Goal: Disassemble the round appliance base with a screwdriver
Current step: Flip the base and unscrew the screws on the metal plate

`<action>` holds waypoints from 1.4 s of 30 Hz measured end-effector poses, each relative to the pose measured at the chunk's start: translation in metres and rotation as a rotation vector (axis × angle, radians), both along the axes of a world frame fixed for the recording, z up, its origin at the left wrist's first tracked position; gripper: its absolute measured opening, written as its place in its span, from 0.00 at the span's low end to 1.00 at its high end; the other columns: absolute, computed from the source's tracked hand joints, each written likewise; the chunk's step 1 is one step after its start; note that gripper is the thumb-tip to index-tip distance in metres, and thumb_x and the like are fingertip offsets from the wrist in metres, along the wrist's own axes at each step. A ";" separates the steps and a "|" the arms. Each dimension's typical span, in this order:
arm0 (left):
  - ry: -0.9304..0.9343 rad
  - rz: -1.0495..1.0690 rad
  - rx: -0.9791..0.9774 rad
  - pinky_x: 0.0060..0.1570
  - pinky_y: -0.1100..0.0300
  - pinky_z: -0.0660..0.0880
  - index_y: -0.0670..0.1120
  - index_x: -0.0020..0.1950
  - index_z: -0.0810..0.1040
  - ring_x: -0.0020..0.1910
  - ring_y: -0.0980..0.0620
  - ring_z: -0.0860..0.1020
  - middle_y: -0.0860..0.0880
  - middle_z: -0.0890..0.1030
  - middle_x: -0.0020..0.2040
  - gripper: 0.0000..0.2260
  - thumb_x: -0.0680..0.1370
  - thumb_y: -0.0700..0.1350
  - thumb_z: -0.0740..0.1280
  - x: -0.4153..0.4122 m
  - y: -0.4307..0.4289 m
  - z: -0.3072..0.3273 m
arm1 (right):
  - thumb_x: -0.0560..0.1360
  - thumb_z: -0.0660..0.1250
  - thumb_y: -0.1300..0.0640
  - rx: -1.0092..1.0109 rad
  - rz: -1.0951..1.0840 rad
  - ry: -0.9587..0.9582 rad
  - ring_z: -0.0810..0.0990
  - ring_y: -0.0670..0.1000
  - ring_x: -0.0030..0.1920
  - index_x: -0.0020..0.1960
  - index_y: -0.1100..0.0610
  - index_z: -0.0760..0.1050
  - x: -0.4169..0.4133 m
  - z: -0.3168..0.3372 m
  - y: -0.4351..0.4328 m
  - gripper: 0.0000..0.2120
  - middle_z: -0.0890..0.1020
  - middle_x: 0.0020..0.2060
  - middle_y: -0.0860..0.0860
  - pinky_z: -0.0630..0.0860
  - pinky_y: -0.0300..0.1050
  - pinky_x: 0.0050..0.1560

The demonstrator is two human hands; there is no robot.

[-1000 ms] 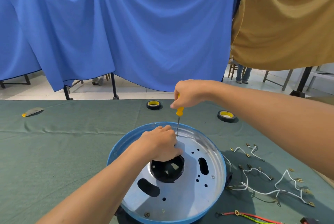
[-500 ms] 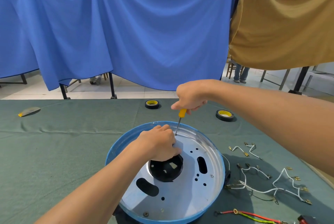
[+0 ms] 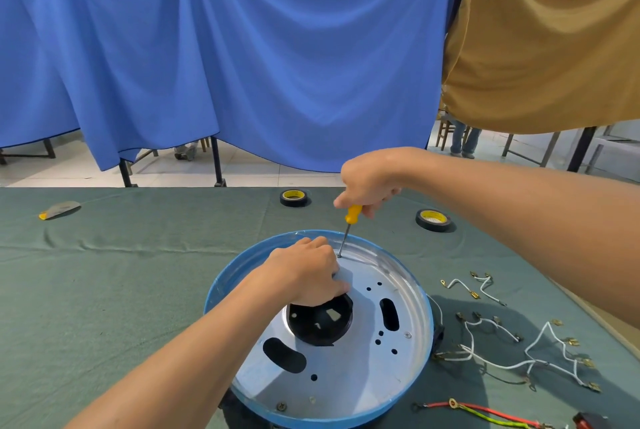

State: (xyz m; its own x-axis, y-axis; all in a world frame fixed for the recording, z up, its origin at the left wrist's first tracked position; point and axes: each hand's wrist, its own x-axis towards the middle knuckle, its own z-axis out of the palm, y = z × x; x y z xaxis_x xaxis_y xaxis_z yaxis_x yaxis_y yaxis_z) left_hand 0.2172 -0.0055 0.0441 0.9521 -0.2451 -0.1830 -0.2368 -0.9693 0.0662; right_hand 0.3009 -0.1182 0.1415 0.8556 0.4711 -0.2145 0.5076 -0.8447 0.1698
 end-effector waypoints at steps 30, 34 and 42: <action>-0.023 0.020 0.002 0.49 0.49 0.67 0.51 0.34 0.64 0.61 0.48 0.66 0.52 0.66 0.54 0.19 0.81 0.59 0.59 -0.006 -0.001 0.002 | 0.67 0.70 0.32 0.151 0.036 0.016 0.72 0.52 0.35 0.41 0.57 0.76 -0.003 -0.002 0.002 0.27 0.75 0.36 0.50 0.69 0.43 0.33; -0.028 0.008 -0.003 0.48 0.50 0.67 0.50 0.34 0.66 0.58 0.49 0.66 0.52 0.66 0.53 0.19 0.81 0.59 0.59 -0.005 0.000 0.002 | 0.77 0.60 0.40 0.169 0.031 -0.216 0.70 0.50 0.30 0.30 0.56 0.70 -0.001 -0.009 0.002 0.25 0.73 0.26 0.49 0.63 0.42 0.29; -0.017 0.011 -0.004 0.51 0.49 0.69 0.49 0.39 0.68 0.61 0.48 0.66 0.51 0.68 0.57 0.17 0.81 0.59 0.59 -0.005 -0.001 0.002 | 0.74 0.59 0.32 0.236 0.004 -0.054 0.70 0.51 0.26 0.32 0.59 0.71 -0.001 -0.007 0.003 0.30 0.74 0.22 0.52 0.66 0.40 0.28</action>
